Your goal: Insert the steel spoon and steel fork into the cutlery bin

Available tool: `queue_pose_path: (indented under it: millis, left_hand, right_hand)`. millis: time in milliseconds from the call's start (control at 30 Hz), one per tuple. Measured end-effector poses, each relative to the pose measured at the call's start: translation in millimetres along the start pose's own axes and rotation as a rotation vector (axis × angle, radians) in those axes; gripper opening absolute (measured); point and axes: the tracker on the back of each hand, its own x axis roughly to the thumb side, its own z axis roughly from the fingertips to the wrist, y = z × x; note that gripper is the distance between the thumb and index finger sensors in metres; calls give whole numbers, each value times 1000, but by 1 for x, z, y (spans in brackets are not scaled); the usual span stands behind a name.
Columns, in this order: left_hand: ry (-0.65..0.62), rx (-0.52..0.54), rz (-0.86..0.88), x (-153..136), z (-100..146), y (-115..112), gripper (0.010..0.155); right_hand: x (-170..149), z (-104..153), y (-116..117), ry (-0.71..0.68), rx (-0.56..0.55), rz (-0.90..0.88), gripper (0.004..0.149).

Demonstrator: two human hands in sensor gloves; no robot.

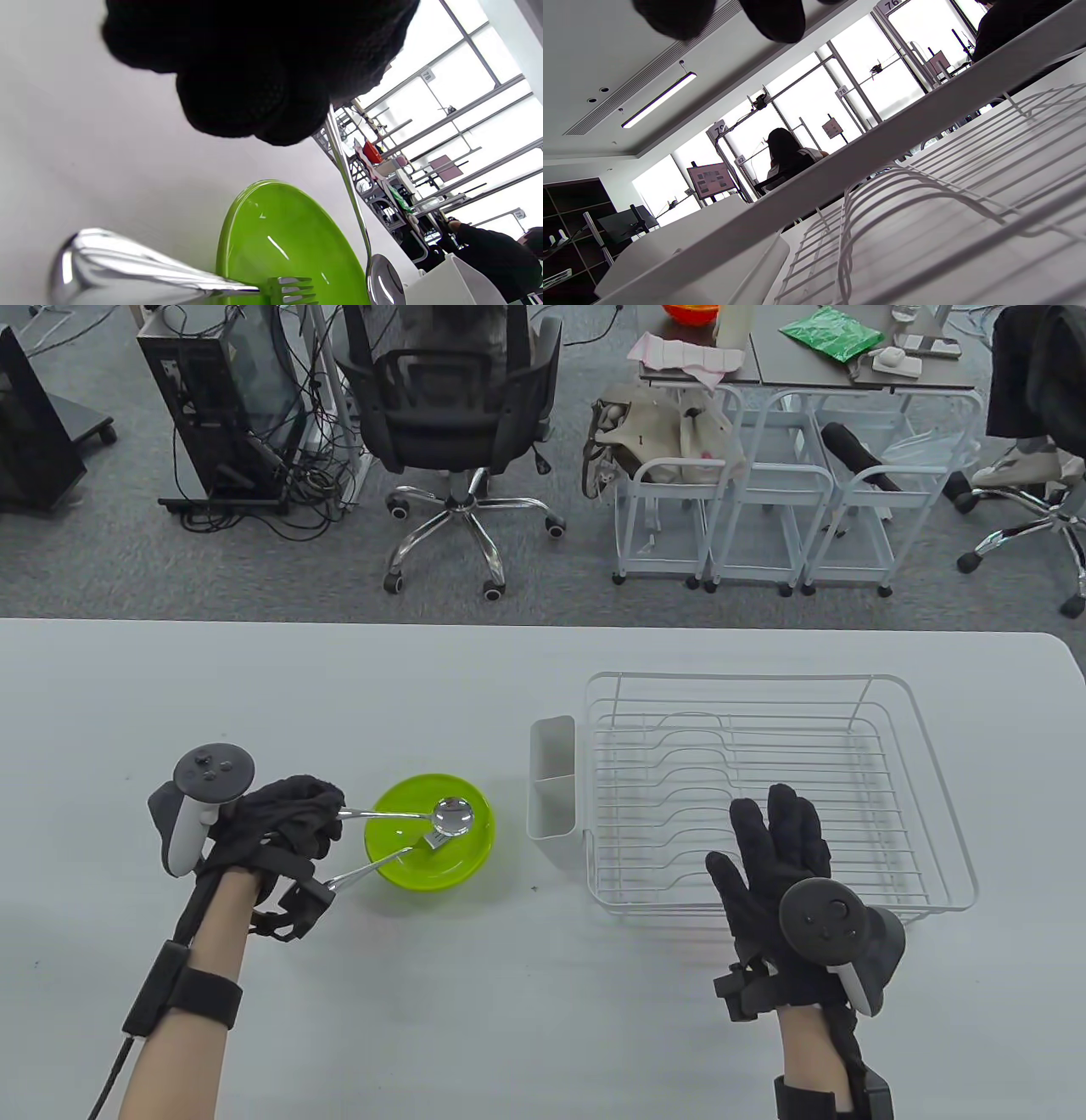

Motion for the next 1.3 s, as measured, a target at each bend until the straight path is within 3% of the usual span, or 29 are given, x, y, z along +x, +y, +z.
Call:
queue_pose_path:
  millis: [133,267,533,800,1000,1300]
  left_hand:
    - [-146,140,-80,36,17,10,40]
    - [-289,269,-169,75,33,6,41]
    - [-480,361,-312,135,37,-41,40]
    - [-504,342,-437,156,23,-87,39]
    - [-500,392,-566,162,14,-121,38]
    - [-483,354,-607,162,8,-150,37]
  right_hand:
    - [0,0,0,-2,2,-3,69]
    - [0,0,0,-3,2,-5,69]
    - [1,1,0,-8,3,-19,69]
    - [2,1,0,-17,2,-36,69]
    - [2,1,0,-23,6,-47,69]
    - [1,1,2,-18,19,-60,69]
